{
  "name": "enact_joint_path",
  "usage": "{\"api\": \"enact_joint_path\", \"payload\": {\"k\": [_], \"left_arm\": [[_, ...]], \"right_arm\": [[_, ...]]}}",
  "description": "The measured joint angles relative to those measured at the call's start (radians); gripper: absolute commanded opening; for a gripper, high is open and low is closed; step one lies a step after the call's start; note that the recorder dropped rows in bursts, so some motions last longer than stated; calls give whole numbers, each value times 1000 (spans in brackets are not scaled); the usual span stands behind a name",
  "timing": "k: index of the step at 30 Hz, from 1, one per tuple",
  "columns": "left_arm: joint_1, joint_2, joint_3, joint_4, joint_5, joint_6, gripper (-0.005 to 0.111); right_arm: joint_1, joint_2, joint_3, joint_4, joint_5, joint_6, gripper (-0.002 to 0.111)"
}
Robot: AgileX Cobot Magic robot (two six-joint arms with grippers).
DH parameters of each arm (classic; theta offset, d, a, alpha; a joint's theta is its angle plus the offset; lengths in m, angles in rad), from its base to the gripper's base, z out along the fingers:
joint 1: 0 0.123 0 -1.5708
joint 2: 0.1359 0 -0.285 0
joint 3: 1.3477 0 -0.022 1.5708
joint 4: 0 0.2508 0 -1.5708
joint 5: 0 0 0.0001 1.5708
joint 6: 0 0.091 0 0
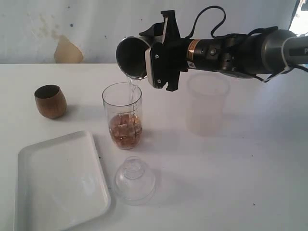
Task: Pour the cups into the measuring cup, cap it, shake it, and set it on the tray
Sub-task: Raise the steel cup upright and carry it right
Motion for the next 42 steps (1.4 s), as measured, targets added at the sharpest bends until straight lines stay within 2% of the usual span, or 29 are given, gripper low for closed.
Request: {"api": "enact_joint_path", "payload": {"k": [13,20,29,34,39,42], "left_arm": [[0,0,0,0,0,0,1],[0,0,0,0,0,0,1],[0,0,0,0,0,0,1],[0,0,0,0,0,0,1],[0,0,0,0,0,0,1],[0,0,0,0,0,0,1]], "right_arm": [[0,-2,0,3,-2,-24,0],[0,-6,0,10,-17,83,0],[0,-6,-2,11,-80,722,0],[0,-6,-56,11,-81,1214,0],[0,-24,-83,-38,-81,1487,0],[2,-67,-84,-159,-91,1632,0]]}}
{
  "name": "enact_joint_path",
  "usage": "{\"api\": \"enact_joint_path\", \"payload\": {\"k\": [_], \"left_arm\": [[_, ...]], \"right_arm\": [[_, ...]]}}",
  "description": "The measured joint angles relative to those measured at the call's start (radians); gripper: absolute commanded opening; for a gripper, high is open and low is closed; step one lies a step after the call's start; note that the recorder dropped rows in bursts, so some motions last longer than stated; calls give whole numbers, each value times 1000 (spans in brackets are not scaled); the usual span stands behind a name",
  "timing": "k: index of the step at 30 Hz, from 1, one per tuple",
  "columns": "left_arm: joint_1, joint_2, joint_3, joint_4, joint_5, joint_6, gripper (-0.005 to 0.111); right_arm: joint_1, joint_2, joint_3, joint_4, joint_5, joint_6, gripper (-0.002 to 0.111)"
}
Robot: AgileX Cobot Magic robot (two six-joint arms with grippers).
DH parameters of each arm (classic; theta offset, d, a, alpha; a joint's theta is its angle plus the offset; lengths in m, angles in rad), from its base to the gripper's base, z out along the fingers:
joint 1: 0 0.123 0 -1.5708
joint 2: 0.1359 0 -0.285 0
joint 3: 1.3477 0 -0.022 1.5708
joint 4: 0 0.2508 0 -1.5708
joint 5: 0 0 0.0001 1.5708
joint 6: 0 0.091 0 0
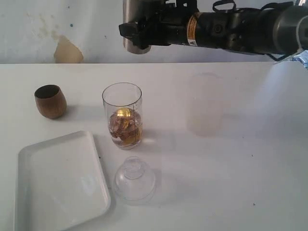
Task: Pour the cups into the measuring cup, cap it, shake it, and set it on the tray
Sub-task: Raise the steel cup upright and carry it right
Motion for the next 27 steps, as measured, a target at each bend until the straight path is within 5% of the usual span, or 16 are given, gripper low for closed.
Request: {"api": "enact_joint_path", "payload": {"k": [13,27], "left_arm": [[0,0,0,0,0,0,1],[0,0,0,0,0,0,1]], "right_arm": [[51,-164,20,-286,88,291,0],[35,-512,378,-300,213,314,0]]}}
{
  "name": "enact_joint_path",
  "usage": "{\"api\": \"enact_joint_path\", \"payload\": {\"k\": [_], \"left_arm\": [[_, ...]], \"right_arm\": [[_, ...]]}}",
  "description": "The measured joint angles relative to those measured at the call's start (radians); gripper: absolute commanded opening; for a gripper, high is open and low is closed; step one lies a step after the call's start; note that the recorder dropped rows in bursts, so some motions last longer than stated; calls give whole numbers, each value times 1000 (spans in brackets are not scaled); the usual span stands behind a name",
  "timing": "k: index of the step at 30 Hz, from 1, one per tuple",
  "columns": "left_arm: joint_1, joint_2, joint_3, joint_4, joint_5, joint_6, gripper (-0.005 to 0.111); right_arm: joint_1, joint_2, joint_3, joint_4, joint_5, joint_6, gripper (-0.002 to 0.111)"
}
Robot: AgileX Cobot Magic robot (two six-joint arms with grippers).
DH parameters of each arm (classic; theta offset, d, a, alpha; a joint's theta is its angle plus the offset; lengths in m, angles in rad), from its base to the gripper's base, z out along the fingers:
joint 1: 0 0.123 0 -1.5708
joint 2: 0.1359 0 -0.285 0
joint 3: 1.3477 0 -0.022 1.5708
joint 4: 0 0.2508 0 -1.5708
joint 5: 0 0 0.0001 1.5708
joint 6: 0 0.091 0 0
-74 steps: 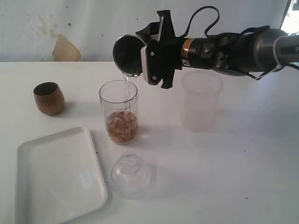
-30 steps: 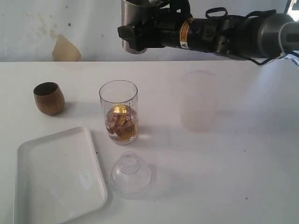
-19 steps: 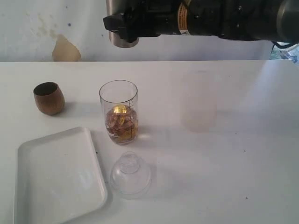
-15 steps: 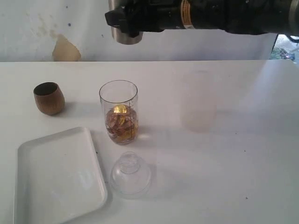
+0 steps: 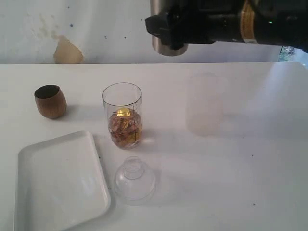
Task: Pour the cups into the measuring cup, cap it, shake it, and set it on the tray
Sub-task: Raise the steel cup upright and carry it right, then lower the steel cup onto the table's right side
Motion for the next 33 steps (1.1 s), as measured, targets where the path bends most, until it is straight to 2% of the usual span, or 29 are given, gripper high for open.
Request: {"api": "enact_joint_path", "payload": {"k": [7,12,14,20,22,33], "left_arm": [[0,0,0,0,0,0,1],[0,0,0,0,0,0,1],[0,0,0,0,0,0,1],[0,0,0,0,0,0,1],[0,0,0,0,0,0,1],[0,0,0,0,0,0,1]], "right_arm": [[-99,-211,175,2,80,-8,0],[-187,-268,286,21,101,-47,0],[-219,-270,329,103,99,-136,0],[-326,-237,448,653,-50,-626,0],[-355,-205,471,762,-65,-745,0],[-475,87,484,951,-118,-1006,0]]}}
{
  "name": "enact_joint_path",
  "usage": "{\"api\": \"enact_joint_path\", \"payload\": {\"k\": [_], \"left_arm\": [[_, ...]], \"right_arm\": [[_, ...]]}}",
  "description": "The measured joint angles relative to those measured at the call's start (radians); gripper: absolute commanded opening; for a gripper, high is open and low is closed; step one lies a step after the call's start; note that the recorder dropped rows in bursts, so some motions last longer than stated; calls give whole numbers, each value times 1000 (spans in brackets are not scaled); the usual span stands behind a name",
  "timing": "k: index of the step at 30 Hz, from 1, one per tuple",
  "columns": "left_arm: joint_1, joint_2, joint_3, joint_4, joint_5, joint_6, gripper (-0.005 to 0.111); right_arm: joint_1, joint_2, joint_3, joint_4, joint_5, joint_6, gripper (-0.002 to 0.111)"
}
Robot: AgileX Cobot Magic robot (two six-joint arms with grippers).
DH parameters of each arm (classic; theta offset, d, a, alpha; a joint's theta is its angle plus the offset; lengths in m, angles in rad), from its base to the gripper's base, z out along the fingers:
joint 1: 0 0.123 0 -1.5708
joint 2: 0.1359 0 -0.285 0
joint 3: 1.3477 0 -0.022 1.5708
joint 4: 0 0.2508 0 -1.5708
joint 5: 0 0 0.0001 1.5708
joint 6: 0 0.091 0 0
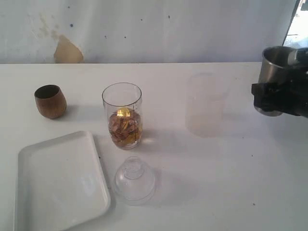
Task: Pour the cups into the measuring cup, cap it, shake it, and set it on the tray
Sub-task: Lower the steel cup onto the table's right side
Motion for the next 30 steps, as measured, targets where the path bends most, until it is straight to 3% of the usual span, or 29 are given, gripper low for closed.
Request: {"api": "enact_joint_path", "payload": {"k": [13,30], "left_arm": [[0,0,0,0,0,0,1],[0,0,0,0,0,0,1]], "right_arm": [[-7,326,-4,25,-276,-148,0],[-7,423,-55,9,-407,-153,0]]}}
